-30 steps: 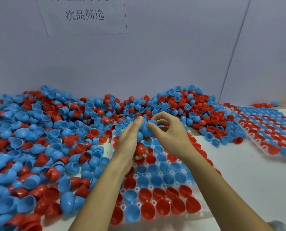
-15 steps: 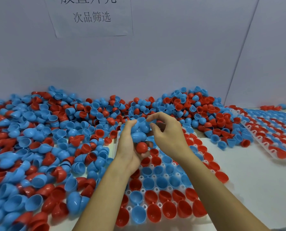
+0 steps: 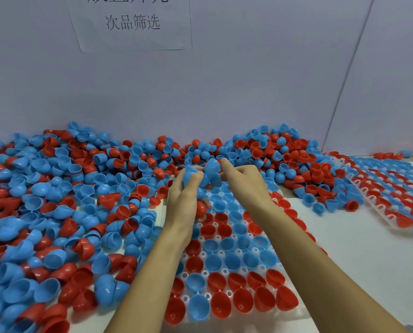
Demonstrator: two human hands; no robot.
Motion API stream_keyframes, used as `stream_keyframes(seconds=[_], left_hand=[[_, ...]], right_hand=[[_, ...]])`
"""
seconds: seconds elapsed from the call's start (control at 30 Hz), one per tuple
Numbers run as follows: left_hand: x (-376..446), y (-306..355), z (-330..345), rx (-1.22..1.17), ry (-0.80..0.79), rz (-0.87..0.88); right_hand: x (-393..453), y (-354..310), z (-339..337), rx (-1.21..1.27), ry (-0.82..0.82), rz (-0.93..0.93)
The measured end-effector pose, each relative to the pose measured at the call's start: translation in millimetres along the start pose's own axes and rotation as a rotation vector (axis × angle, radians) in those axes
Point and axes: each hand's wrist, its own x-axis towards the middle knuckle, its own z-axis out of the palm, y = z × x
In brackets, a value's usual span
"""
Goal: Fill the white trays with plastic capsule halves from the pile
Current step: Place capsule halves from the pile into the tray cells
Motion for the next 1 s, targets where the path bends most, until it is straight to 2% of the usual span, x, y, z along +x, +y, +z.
stream_keyframes(seconds=[0.07, 0.13, 0.23, 0.33, 0.47, 0.57, 0.67, 0.8, 1.0], left_hand=[[-1, 1, -1, 0.034, -0.032, 0.050], [-1, 1, -3, 0.070, -0.060, 0.066], [-1, 1, -4, 0.118, -0.131, 0.096], [-2, -1, 0, 0.191, -0.200, 0.125], [-5, -2, 5, 0.201, -0.239, 0.122], [-5, -3, 5, 0.201, -0.238, 0.105], [-5, -3, 5, 0.175, -0.243, 0.084], [-5, -4, 5, 0.162, -0.250, 0.084], [-6, -5, 6, 0.154, -0.260, 0.070]], right_hand=[[5, -1, -7, 0.068, -0.073, 0.148], [7, 0, -21, 0.152, -0.243, 0.263], [9, 5, -40, 0.144, -0.445, 0.338], [8, 11, -54, 0.070, -0.456, 0.294], [-2, 18, -77, 0.089, -0.365, 0.195], [-16, 21, -102, -0.131, -0.319, 0.040], [-35, 24, -127, -0.468, -0.397, -0.104], [-64, 31, -146, -0.809, -0.538, -0.053], [-94, 38, -127, -0.962, -0.627, -0.045]])
